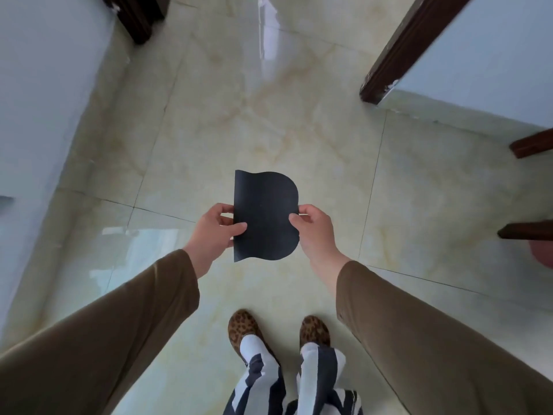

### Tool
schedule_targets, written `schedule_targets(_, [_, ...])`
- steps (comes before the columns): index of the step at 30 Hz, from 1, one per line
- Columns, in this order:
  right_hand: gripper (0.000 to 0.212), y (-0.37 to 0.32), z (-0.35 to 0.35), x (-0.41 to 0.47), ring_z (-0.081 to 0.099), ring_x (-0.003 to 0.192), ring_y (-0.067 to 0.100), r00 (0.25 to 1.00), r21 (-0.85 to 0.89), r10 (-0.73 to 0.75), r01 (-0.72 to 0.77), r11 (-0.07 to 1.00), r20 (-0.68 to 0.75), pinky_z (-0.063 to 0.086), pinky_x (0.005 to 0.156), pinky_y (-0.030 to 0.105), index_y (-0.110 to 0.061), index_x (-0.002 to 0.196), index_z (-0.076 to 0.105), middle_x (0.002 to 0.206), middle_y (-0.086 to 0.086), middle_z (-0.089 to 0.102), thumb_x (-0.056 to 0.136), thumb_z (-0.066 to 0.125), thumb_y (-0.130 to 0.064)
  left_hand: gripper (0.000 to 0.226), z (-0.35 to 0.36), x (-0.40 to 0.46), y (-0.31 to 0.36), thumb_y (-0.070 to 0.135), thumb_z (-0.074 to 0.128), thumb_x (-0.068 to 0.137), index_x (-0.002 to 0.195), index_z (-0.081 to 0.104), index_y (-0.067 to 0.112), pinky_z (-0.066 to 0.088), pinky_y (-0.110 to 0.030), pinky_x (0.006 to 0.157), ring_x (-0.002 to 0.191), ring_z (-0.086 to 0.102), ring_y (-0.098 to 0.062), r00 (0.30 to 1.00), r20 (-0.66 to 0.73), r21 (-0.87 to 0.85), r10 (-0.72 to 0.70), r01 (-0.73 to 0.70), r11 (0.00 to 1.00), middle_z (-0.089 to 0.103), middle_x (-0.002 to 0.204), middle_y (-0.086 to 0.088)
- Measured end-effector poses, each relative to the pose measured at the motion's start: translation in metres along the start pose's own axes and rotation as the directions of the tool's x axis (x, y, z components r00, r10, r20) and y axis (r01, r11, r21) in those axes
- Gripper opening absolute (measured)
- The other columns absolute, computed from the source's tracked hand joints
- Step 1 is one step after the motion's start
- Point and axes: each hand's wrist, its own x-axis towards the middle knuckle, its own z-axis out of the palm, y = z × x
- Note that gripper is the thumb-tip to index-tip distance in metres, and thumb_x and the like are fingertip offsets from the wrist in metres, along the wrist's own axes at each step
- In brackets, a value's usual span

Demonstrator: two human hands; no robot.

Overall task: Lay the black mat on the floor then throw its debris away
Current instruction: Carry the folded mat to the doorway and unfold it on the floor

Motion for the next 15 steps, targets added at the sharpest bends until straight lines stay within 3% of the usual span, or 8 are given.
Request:
schedule_targets(3, [0.014, -0.025, 0.020, 0.017, 0.071, 0.094, 0.037, 1.000, -0.003, -0.006, 0.006, 1.000, -0.011, 0.057, 0.087, 0.055, -0.014, 0.093, 0.071, 0.094, 0.013, 0.076, 0.087, 0.059, -0.013, 0.031, -0.023, 0.021, 0.020, 0.003, 0.069, 0.092, 0.120, 0.058, 0.010, 0.056, -0.025, 0.064, 0.082, 0.067, -0.020, 1.000, 0.007, 0.002, 0.014, -0.014, 1.000, 0.063, 0.093, -0.010])
schedule_targets(9, [0.015, -0.059, 0.047, 0.060, 0.071, 0.093, 0.028, 1.000, -0.002, -0.012, 0.012, 1.000, -0.018, 0.059, 0.085, 0.054, -0.021, 0.090, 0.071, 0.093, 0.005, 0.076, 0.091, 0.057, -0.019, 0.032, -0.047, 0.069, 0.054, 0.008, 0.069, 0.093, 0.123, 0.057, 0.015, 0.059, -0.031, 0.073, 0.094, 0.069, -0.025, 0.999, 0.019, 0.053, 0.031, -0.032, 0.998, 0.068, 0.101, -0.009])
schedule_targets(15, [0.017, -0.094, 0.067, 0.119, 0.072, 0.090, 0.028, 0.999, 0.069, 0.027, -0.025, 0.997, -0.029, 0.059, 0.085, 0.054, -0.024, 0.086, 0.072, 0.089, 0.004, 0.076, 0.087, 0.057, -0.016, 0.029, -0.059, 0.131, 0.094, 0.009, 0.069, 0.093, 0.119, 0.058, 0.019, 0.057, -0.019, 0.060, 0.092, 0.069, -0.022, 0.999, 0.028, 0.078, 0.040, -0.042, 0.996, 0.067, 0.105, -0.010])
